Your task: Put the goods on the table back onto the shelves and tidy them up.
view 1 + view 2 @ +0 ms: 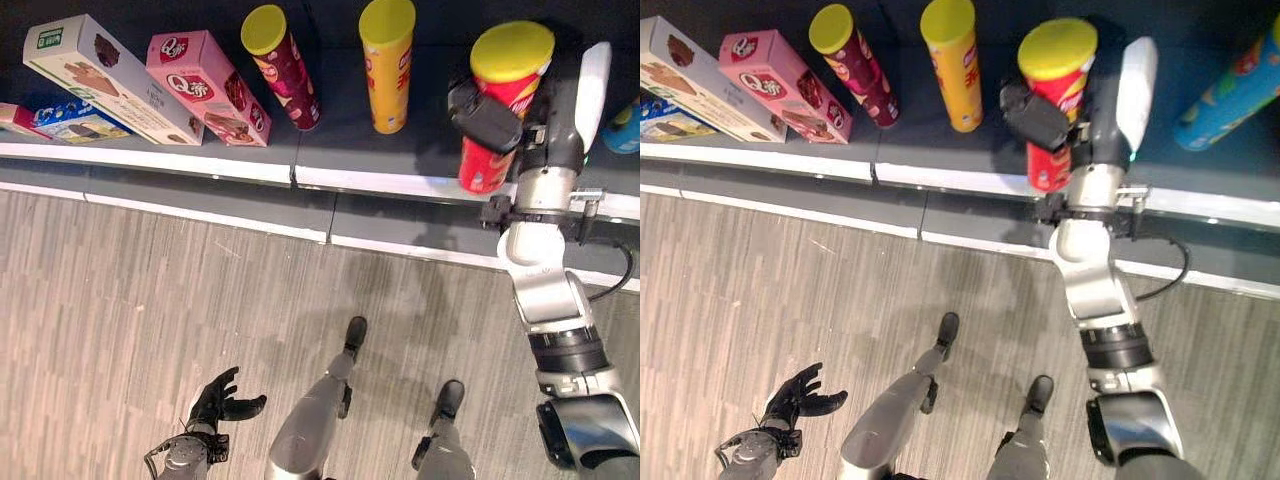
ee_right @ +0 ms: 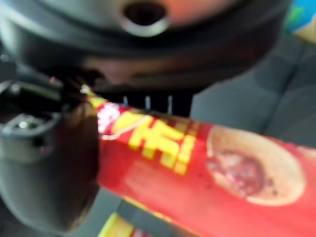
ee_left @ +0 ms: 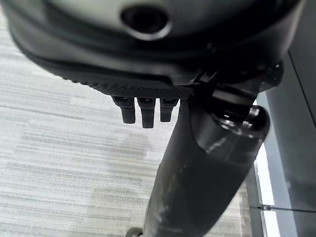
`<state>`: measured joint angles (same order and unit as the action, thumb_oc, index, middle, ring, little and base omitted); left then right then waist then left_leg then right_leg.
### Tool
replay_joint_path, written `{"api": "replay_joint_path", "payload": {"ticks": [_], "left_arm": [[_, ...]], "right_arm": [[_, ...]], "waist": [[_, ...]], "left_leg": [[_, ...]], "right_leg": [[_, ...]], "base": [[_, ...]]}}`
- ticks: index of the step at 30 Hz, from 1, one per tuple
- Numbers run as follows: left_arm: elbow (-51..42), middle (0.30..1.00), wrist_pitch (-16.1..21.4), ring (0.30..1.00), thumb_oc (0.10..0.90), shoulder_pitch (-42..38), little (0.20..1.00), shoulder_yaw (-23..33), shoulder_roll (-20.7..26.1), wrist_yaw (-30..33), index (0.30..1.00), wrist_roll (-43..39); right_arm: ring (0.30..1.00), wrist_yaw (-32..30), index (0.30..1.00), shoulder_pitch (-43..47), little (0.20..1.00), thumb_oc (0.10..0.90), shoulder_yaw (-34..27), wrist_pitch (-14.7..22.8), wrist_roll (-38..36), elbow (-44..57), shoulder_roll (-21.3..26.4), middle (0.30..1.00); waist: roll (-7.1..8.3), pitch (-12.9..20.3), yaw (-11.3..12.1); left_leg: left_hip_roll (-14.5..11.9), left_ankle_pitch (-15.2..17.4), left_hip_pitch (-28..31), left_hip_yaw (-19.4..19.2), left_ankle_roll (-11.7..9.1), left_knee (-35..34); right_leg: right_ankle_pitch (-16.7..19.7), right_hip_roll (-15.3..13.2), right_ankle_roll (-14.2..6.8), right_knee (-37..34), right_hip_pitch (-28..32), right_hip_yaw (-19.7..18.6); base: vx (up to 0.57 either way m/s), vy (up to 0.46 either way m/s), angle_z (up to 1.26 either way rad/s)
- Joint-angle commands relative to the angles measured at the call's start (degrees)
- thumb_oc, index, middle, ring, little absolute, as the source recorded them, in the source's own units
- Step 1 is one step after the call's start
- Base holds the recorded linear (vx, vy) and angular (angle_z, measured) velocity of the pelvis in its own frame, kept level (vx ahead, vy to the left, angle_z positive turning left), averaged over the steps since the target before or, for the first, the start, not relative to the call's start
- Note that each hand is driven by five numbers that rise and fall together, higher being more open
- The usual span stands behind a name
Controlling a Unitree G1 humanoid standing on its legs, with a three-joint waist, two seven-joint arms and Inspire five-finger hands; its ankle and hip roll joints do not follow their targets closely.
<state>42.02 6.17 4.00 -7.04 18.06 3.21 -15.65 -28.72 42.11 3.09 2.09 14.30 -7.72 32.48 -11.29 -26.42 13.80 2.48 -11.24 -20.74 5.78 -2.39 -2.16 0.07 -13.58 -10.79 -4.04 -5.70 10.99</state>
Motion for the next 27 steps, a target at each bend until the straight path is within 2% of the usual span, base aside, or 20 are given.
{"api": "replay_joint_path", "payload": {"ticks": [1, 6, 20, 27], "left_arm": [[-1.95, 0.900, 2.85, 0.900, 0.800, 2.62, 0.900, -2.94, 6.10, 2.95, 0.900, -1.22], [-3.27, 0.900, 3.10, 0.900, 0.800, 2.15, 0.900, -4.05, 6.09, 2.71, 0.900, -1.60], [-6.27, 0.900, 4.08, 0.900, 0.800, 0.39, 0.900, -6.04, 5.76, 3.49, 0.900, -2.48], [-6.82, 0.900, 4.19, 0.900, 0.800, 0.88, 0.900, -6.14, 5.53, 3.68, 0.900, -2.47]], "right_arm": [[0.300, -9.50, 0.300, 9.87, 0.300, 0.400, -1.91, 2.52, 7.14, 3.03, 5.66, 0.300], [0.300, -13.03, 0.300, 10.66, 0.300, 0.400, -3.54, 1.04, 9.23, 1.63, 7.87, 0.300], [0.300, -19.50, 0.300, 12.01, 0.300, 0.400, -7.25, 0.02, 11.60, 4.92, 7.44, 0.300], [0.300, -21.73, 0.300, 12.08, 0.300, 0.400, -8.57, -0.86, 12.65, 6.12, 6.80, 0.300]], "waist": [[-1.07, 4.38, 1.82], [-2.55, 4.10, 2.59], [-6.58, 1.42, 3.36], [-7.45, 1.95, 3.48]], "left_leg": [[-1.41, 8.94, -2.44, 1.51, -3.01, 6.80], [-0.71, 8.57, -3.79, 1.72, -3.05, 6.62], [1.34, 9.51, -8.92, 1.90, -2.61, 10.02], [2.10, 9.60, -10.06, 1.81, -2.56, 10.01]], "right_leg": [[-2.45, -2.51, -0.45, 9.86, -7.18, 0.40], [-2.44, -3.23, -0.66, 9.94, -7.93, 1.05], [-2.81, -5.38, -1.16, 12.87, -12.04, 1.85], [-2.18, -6.05, -1.53, 11.88, -12.45, 2.02]], "base": [[-0.02, 0.011, 0.24], [-0.01, 0.014, 0.14], [-0.01, 0.010, 0.02], [0.01, 0.013, 0.04]]}}
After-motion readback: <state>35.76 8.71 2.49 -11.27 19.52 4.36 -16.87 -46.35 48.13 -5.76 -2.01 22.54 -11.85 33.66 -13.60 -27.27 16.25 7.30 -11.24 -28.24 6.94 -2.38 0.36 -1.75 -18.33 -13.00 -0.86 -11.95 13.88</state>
